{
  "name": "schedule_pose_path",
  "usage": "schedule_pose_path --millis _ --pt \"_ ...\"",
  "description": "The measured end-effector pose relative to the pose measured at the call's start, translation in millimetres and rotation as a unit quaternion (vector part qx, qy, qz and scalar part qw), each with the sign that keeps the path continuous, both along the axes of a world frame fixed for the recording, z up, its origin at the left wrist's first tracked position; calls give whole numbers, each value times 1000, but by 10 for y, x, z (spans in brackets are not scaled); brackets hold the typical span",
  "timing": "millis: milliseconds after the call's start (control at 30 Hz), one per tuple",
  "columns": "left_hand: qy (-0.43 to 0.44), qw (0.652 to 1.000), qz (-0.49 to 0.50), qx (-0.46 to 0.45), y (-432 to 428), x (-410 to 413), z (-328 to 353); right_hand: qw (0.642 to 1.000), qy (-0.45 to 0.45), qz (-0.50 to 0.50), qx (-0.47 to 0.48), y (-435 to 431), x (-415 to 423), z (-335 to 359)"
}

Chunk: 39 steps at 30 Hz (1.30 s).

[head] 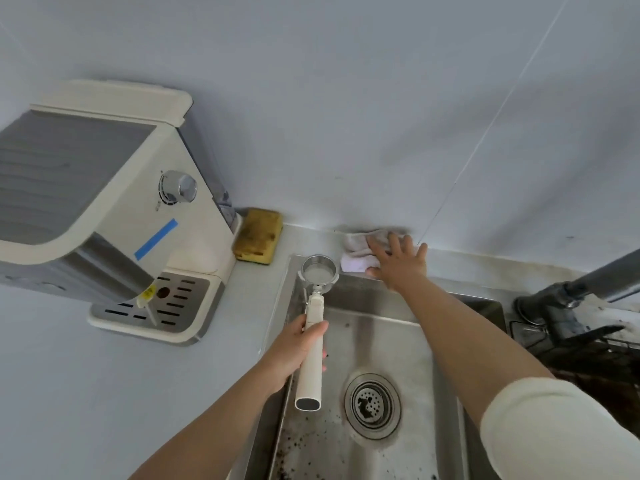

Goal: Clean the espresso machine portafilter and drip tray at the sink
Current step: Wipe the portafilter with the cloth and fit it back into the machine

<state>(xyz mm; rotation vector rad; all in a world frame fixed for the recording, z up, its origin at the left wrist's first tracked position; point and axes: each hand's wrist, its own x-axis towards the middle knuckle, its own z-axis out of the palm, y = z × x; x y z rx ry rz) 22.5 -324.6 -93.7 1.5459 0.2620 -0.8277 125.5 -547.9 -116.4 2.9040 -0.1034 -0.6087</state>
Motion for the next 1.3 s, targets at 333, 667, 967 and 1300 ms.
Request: schedule_pose_path --millis 333,667,967,1300 --pt "-4 1000 1 -9 -25 -15 43 993 -8 -44 106 74 -78 21" --pt "-39 999 7 -34 -57 -144 316 684 81 -301 659 364 -767 412" --pt "-78 994 -50 -58 54 -555 650 547 83 -261 791 878 -1415 849" --pt "-60 991 -115 28 878 -910 879 496 54 -326 803 1685 -1833 927"
